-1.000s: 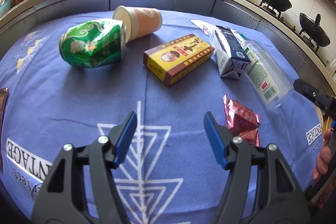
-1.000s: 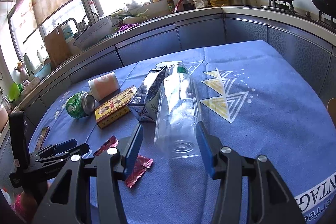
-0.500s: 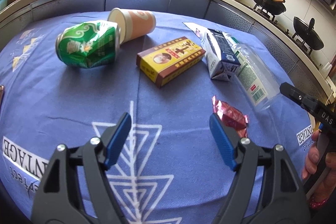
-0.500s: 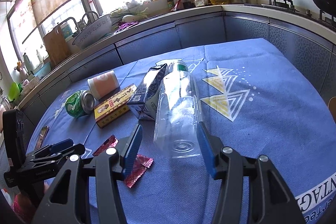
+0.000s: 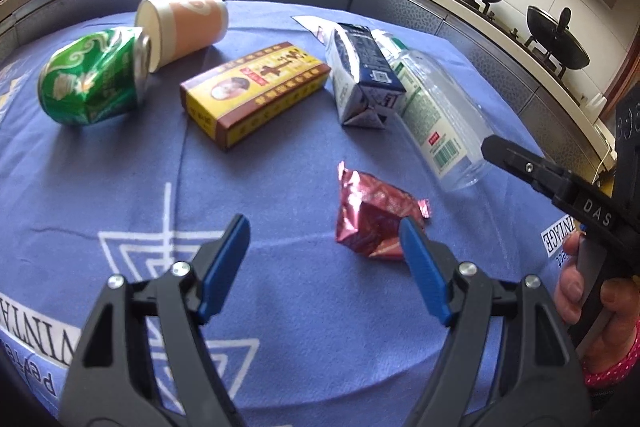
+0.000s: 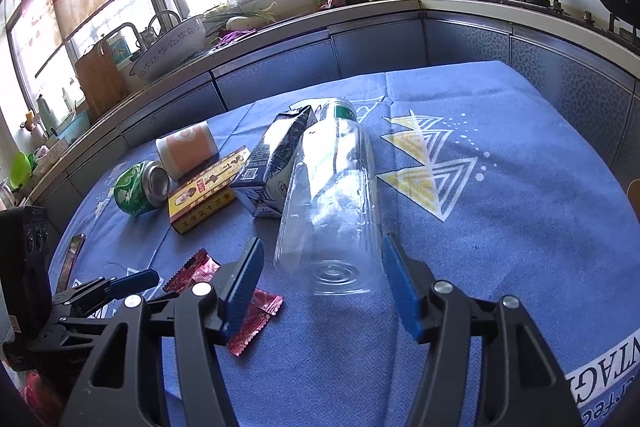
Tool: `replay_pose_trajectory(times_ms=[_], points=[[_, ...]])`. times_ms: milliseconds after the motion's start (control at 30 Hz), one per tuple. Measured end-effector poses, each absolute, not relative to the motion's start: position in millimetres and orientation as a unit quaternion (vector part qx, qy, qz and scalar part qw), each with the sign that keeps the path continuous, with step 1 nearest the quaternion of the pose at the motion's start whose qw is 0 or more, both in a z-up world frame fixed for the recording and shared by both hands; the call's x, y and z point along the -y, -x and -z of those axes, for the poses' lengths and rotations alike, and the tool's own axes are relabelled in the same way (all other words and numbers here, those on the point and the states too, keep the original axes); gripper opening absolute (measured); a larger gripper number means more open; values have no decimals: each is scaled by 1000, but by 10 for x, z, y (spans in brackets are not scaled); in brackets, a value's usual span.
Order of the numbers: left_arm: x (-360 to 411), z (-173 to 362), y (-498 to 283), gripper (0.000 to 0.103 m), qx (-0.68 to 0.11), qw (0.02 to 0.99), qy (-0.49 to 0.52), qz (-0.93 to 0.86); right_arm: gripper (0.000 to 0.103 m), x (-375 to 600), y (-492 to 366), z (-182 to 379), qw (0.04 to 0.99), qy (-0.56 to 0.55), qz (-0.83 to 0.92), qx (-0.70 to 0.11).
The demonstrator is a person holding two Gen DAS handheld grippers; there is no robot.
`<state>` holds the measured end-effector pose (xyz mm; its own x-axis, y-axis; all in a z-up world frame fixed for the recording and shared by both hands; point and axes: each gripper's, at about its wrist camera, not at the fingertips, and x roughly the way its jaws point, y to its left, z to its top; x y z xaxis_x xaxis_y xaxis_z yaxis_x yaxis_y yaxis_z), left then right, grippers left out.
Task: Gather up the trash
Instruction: 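Lower the left tool toward the red foil wrapper while the right tool approaches the clear bottle, then close the left tool on the red foil wrapper while the right tool grasps the clear bottle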
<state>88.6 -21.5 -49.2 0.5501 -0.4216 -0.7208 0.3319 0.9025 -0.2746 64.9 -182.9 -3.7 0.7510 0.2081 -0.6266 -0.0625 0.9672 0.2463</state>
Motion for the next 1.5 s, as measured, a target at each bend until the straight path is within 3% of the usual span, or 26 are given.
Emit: replay_pose_trajectory(times_ms=[333, 433, 567, 700, 767, 1167, 1500], points=[[456, 508, -1055, 72, -428, 868, 59, 245, 63, 1857, -728, 106, 925, -112, -72, -357], [485, 545, -1097, 58, -436, 861, 67, 253, 64, 1836, -767, 115, 924, -113, -73, -359], [479, 602, -1119, 48, -443, 856, 77, 253, 67, 1788, -830, 135, 920, -115, -80, -365], [506, 627, -1128, 20, -448, 851, 84, 260, 69, 1742, -913, 208, 921, -104, -71, -369], [509, 629, -1116, 12, -450, 850, 83, 262, 68, 1752, -950, 265, 919, -107, -73, -373], [598, 158, -964, 11, -407, 864, 73, 286, 64, 2150, -590, 46, 933, -153, -79, -317], [1133, -194, -1005, 11, -379, 867, 37, 321, 64, 2779, -169, -217, 943, -198, -40, -265]])
